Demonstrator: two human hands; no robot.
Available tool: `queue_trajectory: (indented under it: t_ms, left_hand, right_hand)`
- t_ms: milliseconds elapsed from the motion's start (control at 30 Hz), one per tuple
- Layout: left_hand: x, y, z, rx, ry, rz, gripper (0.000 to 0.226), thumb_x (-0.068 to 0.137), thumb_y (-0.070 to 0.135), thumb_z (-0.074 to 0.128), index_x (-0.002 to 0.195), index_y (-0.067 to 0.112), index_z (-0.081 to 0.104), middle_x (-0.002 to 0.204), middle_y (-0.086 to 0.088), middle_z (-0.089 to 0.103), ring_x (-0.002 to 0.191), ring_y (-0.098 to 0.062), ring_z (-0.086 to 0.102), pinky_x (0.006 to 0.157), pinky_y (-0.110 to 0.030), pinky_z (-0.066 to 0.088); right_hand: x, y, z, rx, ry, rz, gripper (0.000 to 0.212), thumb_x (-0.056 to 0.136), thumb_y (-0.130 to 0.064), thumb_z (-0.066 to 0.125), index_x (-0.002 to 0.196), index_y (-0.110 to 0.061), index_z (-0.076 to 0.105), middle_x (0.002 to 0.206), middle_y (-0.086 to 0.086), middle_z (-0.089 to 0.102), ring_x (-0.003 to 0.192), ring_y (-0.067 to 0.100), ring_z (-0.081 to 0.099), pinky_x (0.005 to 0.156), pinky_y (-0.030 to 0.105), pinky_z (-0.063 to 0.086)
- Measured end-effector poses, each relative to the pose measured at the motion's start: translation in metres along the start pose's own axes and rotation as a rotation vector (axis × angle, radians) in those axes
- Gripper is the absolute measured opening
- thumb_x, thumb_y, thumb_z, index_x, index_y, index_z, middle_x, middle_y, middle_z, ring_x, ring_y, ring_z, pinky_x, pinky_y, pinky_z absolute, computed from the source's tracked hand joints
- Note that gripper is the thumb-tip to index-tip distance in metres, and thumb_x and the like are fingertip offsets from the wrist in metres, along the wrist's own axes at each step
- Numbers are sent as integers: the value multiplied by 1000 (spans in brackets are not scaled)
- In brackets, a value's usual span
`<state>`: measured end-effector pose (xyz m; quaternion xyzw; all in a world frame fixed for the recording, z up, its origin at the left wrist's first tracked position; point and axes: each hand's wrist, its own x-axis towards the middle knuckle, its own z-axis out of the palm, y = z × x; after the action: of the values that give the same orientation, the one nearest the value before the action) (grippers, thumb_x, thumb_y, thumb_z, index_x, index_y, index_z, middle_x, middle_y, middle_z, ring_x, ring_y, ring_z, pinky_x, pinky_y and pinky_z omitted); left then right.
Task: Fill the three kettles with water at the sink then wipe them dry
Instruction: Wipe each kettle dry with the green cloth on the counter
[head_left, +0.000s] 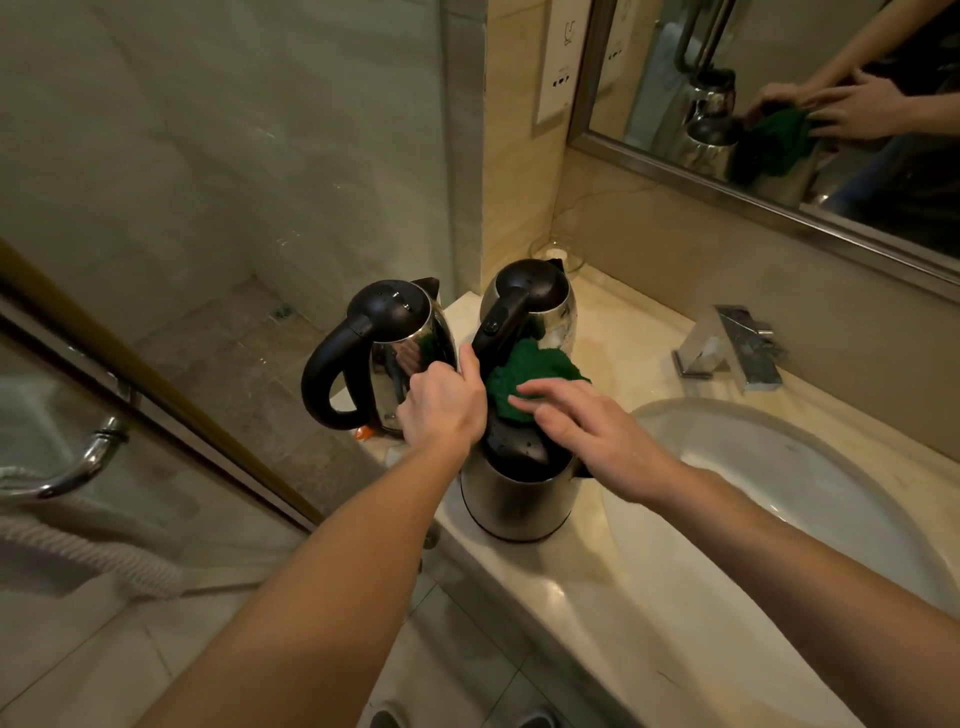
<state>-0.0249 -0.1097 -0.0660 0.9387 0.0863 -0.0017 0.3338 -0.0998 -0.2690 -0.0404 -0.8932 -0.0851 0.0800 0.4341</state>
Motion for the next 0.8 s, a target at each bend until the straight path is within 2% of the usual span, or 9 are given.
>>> queue_trajectory:
  t_ms: [100,267,367,500,633,733,800]
  left_hand:
    - [-2,1,-1,2,-9,-5,64,103,54,23,96,10,69,88,-5,56,83,-24,50,82,-40,39]
    - [-3,1,0,7,1,1,64,104,52,22,99,8,68,93,-9,61,97,-34,60,79,-40,38]
    - [-2,1,0,5,-2,2,65,103,53,22,100,8,69,100,-13,66,97,-34,61,80,-40,39]
    - [-3,1,-1,13,-4,5,64,104,52,22,101,8,69,101,-12,64,98,-33,60,76,-38,34]
    - [-4,2,-2,11,-16,3,64,104,52,22,104,8,68,107,-15,66,101,-34,60,79,-39,35]
    - [-5,2,-3,18,-27,7,64,104,52,22,108,7,68,111,-16,66,105,-34,59,86,-41,40]
    - [-5,2,-3,19,-31,10,64,104,51,22,108,6,67,112,-16,65,106,-34,59,85,-40,39]
  right_hand:
    - [-13,-5,3,-205,-60,-75,68,87,-67,27,139,-29,47,131,-22,58,123,-7,34,99,22,35]
    - [-25,-3,4,-438,-129,-150,73,89,-74,19,145,-32,39,133,-12,57,126,3,35,97,36,44]
    - [-28,-5,1,-532,-177,-190,81,87,-78,8,148,-32,34,131,-3,57,125,8,37,96,36,43]
    - [-31,-7,-5,-648,-228,-279,80,90,-73,6,149,-26,34,122,2,64,121,14,40,90,36,44]
    - [-24,-3,-12,-674,-250,-327,77,92,-71,7,149,-25,33,125,-3,64,117,10,40,87,35,46]
    - [-17,1,-16,-622,-251,-291,71,93,-69,15,151,-30,26,138,-18,54,118,2,36,91,29,43]
    - [-13,5,-17,-577,-210,-255,69,93,-65,20,152,-30,26,138,-21,53,117,4,36,94,27,41]
